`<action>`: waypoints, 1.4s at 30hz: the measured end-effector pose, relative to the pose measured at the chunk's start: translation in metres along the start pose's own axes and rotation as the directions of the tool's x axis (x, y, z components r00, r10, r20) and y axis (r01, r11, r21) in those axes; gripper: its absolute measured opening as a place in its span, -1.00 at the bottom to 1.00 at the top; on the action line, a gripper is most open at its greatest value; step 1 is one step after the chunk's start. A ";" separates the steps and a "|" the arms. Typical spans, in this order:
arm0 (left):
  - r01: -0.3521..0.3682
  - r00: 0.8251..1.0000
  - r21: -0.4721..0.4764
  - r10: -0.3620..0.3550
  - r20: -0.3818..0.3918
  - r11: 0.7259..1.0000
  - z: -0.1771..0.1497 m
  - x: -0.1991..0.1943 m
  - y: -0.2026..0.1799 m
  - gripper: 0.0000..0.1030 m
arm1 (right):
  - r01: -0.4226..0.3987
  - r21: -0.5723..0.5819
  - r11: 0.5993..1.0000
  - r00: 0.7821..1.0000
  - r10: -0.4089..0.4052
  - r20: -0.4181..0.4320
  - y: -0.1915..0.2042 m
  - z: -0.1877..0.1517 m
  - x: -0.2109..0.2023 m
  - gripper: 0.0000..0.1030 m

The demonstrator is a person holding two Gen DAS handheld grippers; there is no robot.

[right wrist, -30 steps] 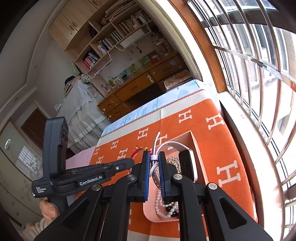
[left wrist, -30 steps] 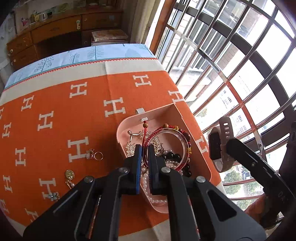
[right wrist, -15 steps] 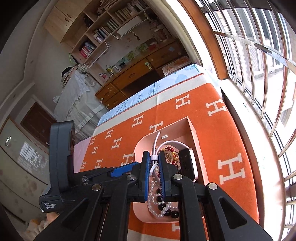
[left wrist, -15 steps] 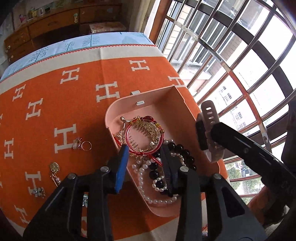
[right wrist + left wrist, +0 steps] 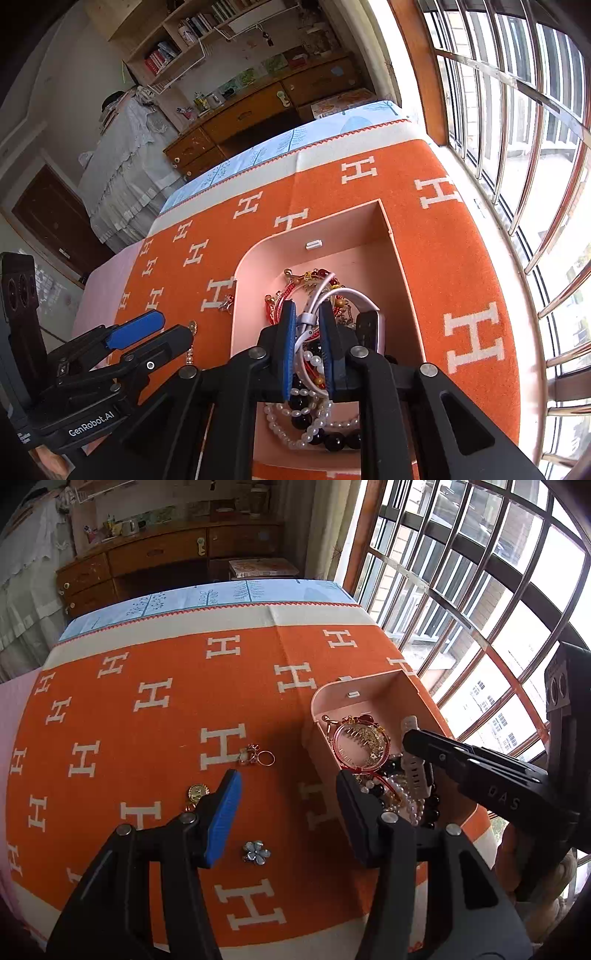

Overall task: Organize jewelry
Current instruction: 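Open the left tool in the tray while the right tool releases the watch there, then withdraw both tools from the tray toward the flower brooches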

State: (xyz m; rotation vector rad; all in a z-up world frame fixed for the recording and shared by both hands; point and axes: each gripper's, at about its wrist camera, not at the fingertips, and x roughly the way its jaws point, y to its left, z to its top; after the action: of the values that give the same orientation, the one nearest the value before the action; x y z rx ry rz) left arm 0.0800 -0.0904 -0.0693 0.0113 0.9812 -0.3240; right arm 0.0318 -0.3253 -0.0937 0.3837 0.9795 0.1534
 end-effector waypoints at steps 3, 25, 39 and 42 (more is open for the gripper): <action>0.015 1.000 -0.035 -0.015 0.005 0.999 -0.003 -0.008 0.014 -0.03 | 0.019 -0.002 1.000 1.000 -0.019 0.023 0.003 -0.002 -0.001 -0.32; -0.071 0.988 -0.189 0.095 0.120 0.979 -0.035 -0.076 0.111 -0.02 | 0.003 -0.200 0.980 0.991 0.023 0.131 0.103 -0.045 -0.046 -0.30; -0.097 0.995 -0.091 0.098 0.011 0.991 -0.077 -0.028 0.123 -0.02 | -0.002 -0.357 0.934 1.000 0.011 0.023 0.158 -0.085 -0.001 -0.29; -0.100 0.995 -0.068 0.099 -0.010 0.993 -0.083 -0.015 0.122 -0.02 | 0.012 -0.384 0.923 1.000 -0.015 -0.006 0.161 -0.094 0.017 -0.29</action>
State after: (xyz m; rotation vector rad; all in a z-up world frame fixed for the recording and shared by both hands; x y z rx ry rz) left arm 0.0381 0.0427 -0.1206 -0.0008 0.9938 -0.1987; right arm -0.0300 -0.1490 -0.0919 0.0142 0.9350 0.3293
